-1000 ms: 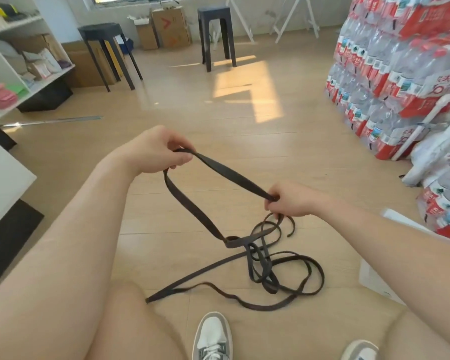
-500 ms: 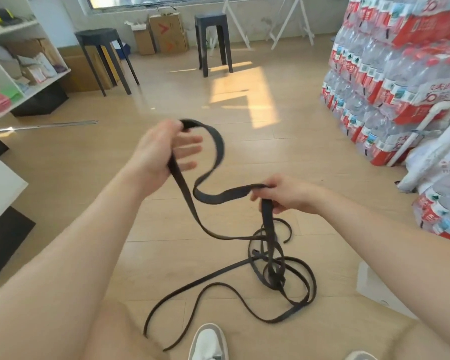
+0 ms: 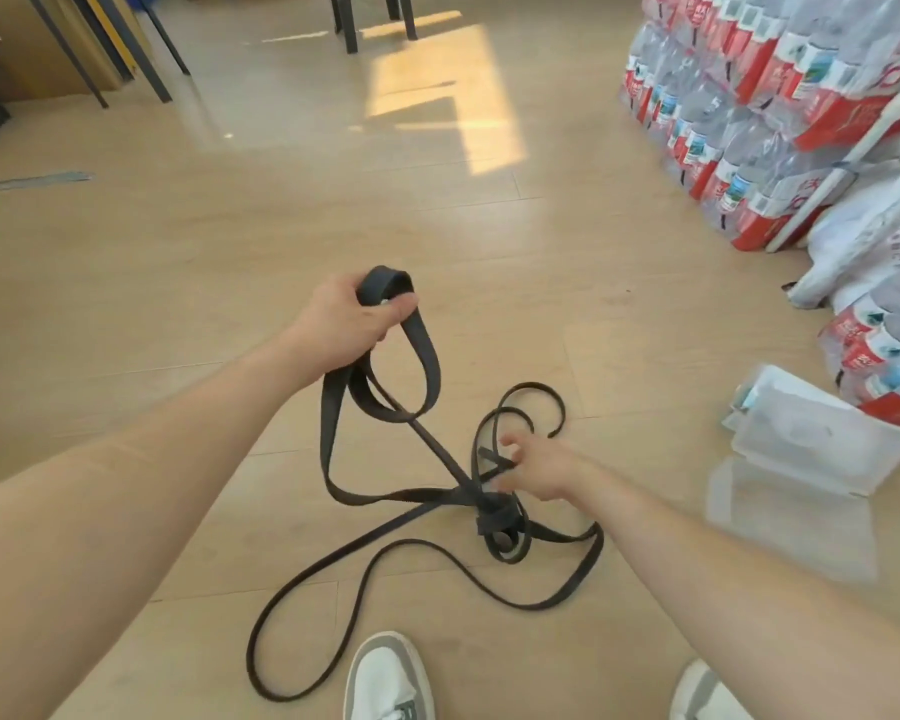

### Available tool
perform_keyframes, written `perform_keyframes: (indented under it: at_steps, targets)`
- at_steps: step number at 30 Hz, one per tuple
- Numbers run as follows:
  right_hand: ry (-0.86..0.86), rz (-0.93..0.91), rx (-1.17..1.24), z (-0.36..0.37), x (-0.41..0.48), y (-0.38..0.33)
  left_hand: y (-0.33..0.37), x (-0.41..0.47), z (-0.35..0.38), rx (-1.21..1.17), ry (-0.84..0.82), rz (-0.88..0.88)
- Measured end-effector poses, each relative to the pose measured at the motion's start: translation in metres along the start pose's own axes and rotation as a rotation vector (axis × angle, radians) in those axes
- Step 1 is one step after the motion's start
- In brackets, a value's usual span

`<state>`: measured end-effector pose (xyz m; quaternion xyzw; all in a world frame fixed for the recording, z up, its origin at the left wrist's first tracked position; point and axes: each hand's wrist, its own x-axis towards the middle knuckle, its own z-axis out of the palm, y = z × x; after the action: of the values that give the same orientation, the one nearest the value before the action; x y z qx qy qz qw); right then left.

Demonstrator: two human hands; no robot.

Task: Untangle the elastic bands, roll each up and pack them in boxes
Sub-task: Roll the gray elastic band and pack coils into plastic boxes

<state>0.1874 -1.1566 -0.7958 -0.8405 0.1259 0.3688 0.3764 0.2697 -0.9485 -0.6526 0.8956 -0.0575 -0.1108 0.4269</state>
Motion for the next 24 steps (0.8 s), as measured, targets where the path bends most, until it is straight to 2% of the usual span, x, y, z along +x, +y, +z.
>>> perform_keyframes:
  at_steps: [3, 5, 7, 9, 10, 11, 13, 15, 17, 19, 22, 24]
  targets:
    - [0.056, 0.104, -0.215, 0.044, 0.025, 0.035, -0.044, 0.029, 0.005, 0.366, 0.026, 0.057]
    - [0.101, 0.136, -0.246, 0.058, 0.038, 0.05, -0.077, 0.043, 0.012, 0.654, -0.021, -0.047]
    - [0.094, 0.148, -0.128, 0.066, 0.049, 0.063, -0.107, 0.047, 0.032, 0.902, -0.048, -0.224]
    - [0.162, 0.14, 0.046, 0.074, 0.056, 0.072, -0.122, 0.036, 0.076, 1.016, -0.114, -0.188]
    - [0.219, 0.116, 0.111, 0.076, 0.058, 0.072, -0.125, 0.028, 0.104, 0.958, -0.197, -0.092]
    - [0.281, 0.083, 0.153, 0.078, 0.06, 0.071, -0.123, 0.018, 0.134, 0.796, -0.291, -0.035]
    - [0.385, 0.002, 0.177, 0.081, 0.063, 0.067, -0.115, 0.002, 0.182, 0.447, -0.447, -0.142]
    - [0.447, -0.066, 0.181, 0.084, 0.062, 0.061, -0.119, 0.002, 0.21, 0.236, -0.425, -0.364]
    - [0.47, -0.103, 0.257, 0.084, 0.059, 0.058, -0.129, 0.009, 0.218, 0.183, -0.366, -0.515]
    - [0.448, -0.109, 0.356, 0.083, 0.056, 0.054, -0.135, 0.012, 0.212, 0.107, -0.347, -0.622]
    - [0.385, -0.157, 0.454, 0.078, 0.052, 0.044, -0.134, 0.018, 0.193, -0.181, -0.314, -0.761]
    - [0.329, -0.202, 0.487, 0.071, 0.049, 0.035, -0.129, 0.023, 0.178, -0.275, -0.325, -0.754]
